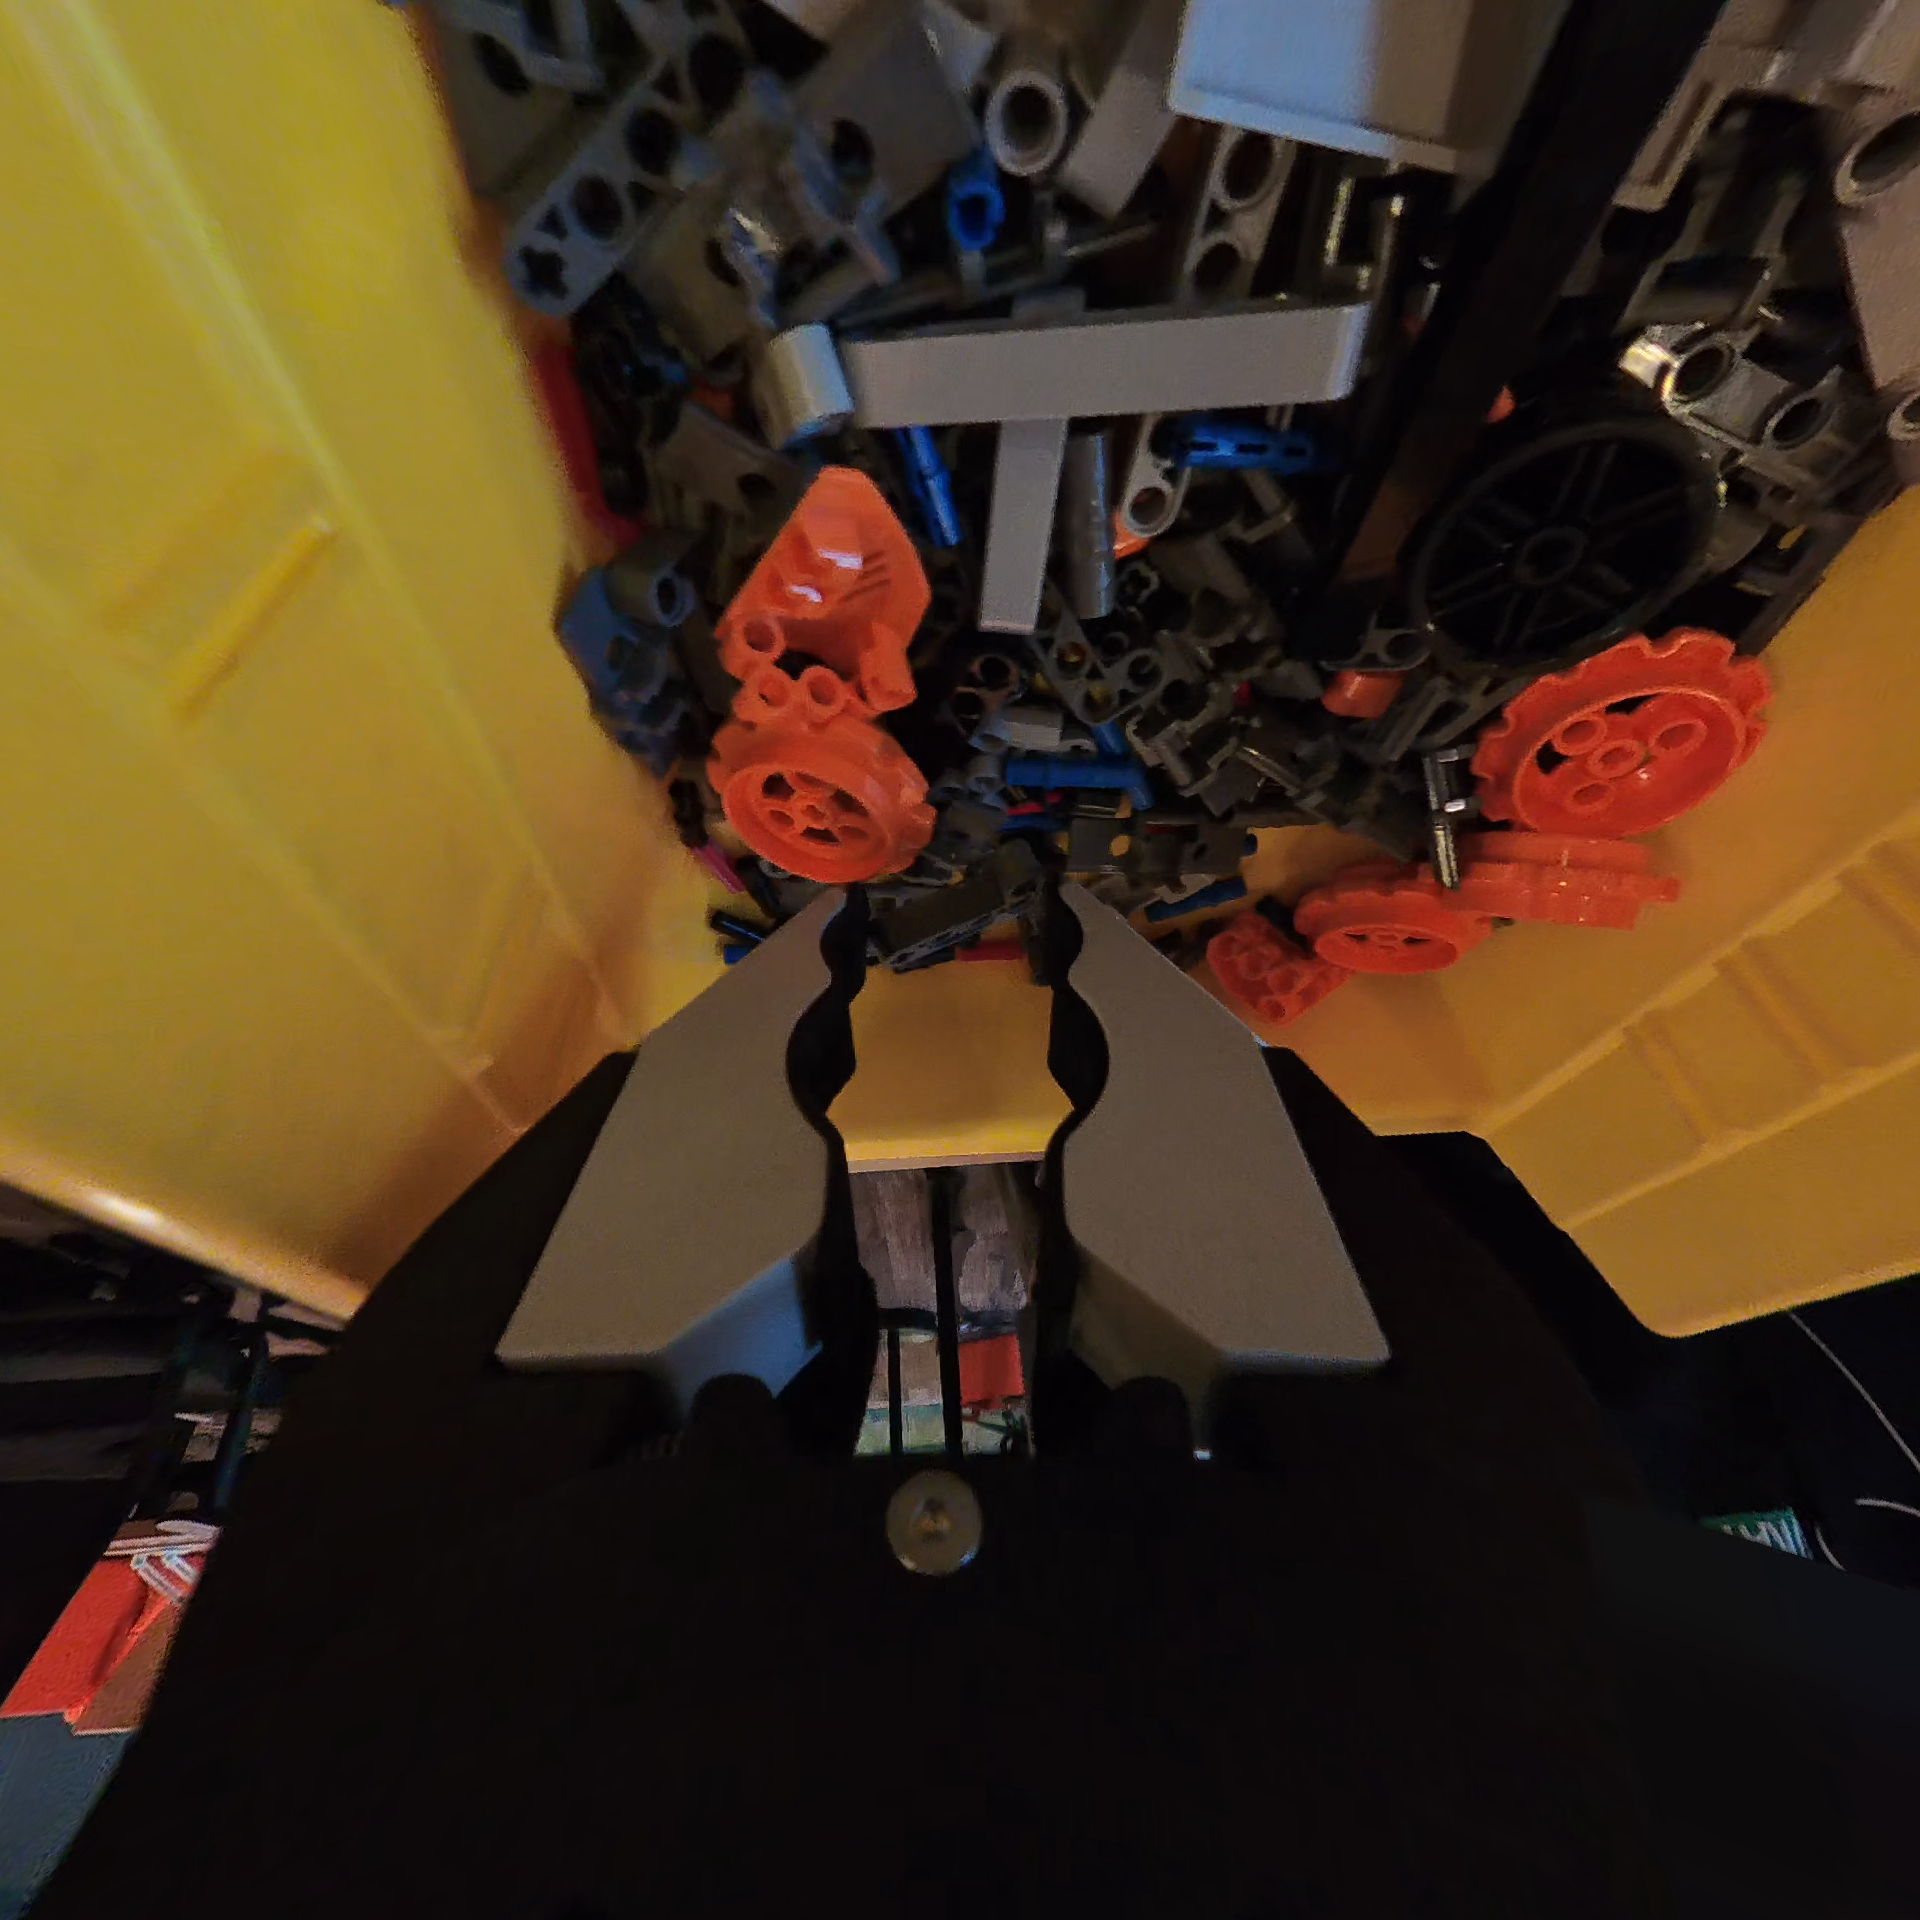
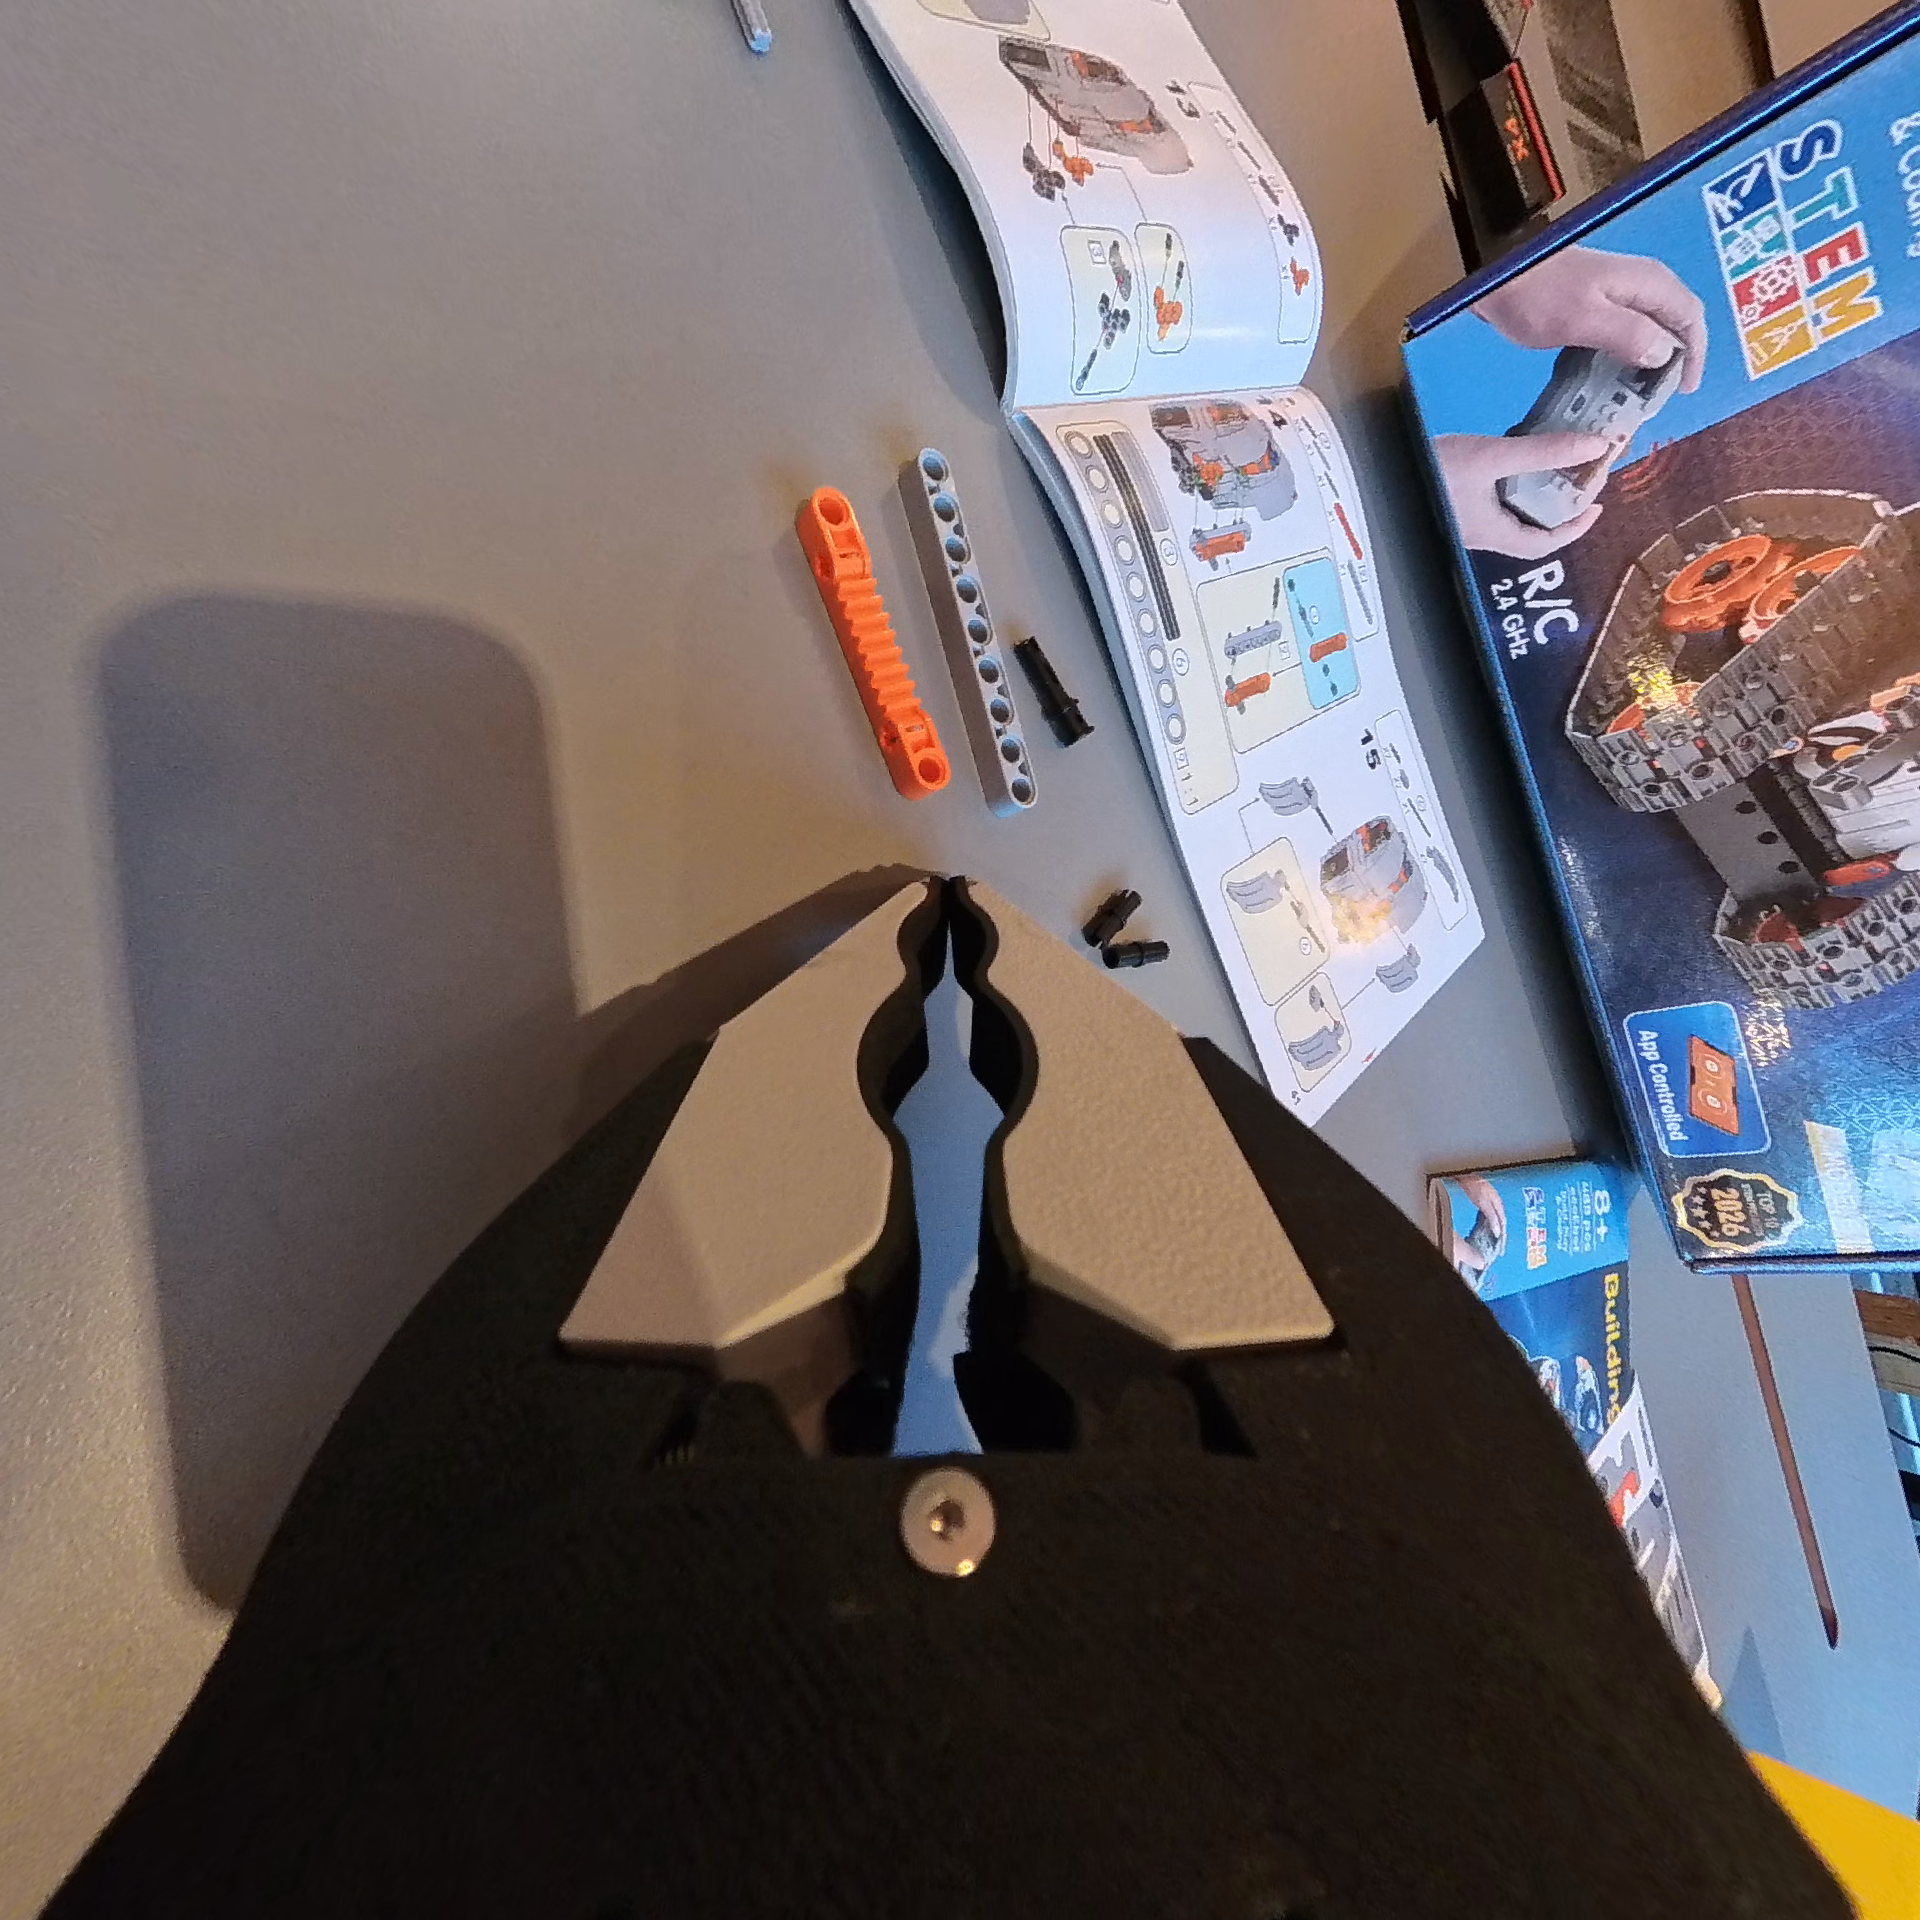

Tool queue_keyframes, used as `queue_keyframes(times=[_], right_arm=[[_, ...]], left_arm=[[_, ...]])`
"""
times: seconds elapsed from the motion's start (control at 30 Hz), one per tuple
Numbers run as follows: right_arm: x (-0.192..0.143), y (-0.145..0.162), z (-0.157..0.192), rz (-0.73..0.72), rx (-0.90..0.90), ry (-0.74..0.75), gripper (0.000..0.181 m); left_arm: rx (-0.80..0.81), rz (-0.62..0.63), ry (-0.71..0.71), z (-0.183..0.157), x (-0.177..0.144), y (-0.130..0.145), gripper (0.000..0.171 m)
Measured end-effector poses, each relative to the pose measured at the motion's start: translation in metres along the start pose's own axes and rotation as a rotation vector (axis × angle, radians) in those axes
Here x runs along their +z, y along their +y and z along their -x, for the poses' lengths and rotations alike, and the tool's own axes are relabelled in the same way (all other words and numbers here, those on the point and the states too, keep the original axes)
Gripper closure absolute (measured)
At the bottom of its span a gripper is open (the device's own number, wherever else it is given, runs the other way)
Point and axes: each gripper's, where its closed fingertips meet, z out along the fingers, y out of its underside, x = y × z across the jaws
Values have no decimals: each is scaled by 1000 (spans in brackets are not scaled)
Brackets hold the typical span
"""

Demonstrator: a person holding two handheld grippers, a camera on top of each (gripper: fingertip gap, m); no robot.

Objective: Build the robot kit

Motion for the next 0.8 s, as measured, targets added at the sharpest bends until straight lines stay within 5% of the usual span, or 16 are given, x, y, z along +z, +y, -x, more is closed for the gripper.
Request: queue_keyframes(times=[0.07,0.23,0.37,0.47,0.8], right_arm=[[0,0,0,0,0,0,181],[1,-1,0,-4,3,0,181],[2,-1,-1,-6,9,-2,181],[2,-1,-1,-7,12,-3,181],[2,0,-2,-8,16,-5,181]], left_arm=[[-14,-21,10,2,-2,-1,140],[-22,-14,90,-13,-4,21,101],[159,-98,139,-47,-15,20,96],[249,-10,111,-64,-5,22,91],[145,106,75,-79,16,8,82]])
